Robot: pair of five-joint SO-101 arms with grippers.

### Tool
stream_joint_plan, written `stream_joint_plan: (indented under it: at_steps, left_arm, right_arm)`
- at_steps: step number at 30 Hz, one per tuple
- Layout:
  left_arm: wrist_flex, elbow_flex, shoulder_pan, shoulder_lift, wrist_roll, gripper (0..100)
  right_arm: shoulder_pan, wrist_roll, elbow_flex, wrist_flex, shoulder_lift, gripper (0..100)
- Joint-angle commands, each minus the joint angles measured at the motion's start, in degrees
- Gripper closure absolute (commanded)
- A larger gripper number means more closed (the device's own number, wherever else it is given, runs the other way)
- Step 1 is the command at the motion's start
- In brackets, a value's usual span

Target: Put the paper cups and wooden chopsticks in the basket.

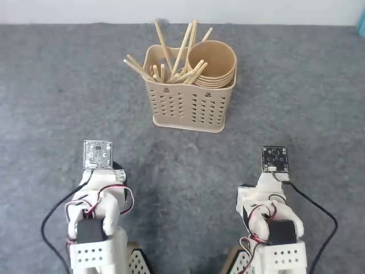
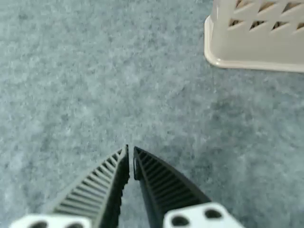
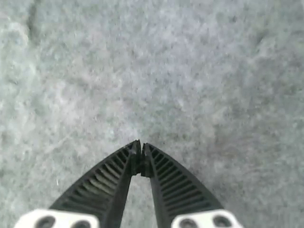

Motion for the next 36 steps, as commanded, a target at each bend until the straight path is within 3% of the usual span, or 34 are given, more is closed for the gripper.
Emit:
stream_joint_plan:
  at_steps: [1, 4, 36]
  left_arm:
    - [2.1, -0.2, 0.6, -0.3, -0.2, 99]
    - [8.8, -0.2, 0.3, -0.6, -0.4, 99]
    - [8.4, -0.2, 0.4, -0.5, -0.3, 99]
  right_arm:
    - [-0.5, -0.3, 1.1, 1.0, -0.6, 99.1]
    - [-0.5, -0.2, 1.1, 1.0, -0.6, 99.1]
    - [-0.7, -0.2, 1.1, 1.0, -0.6, 99.1]
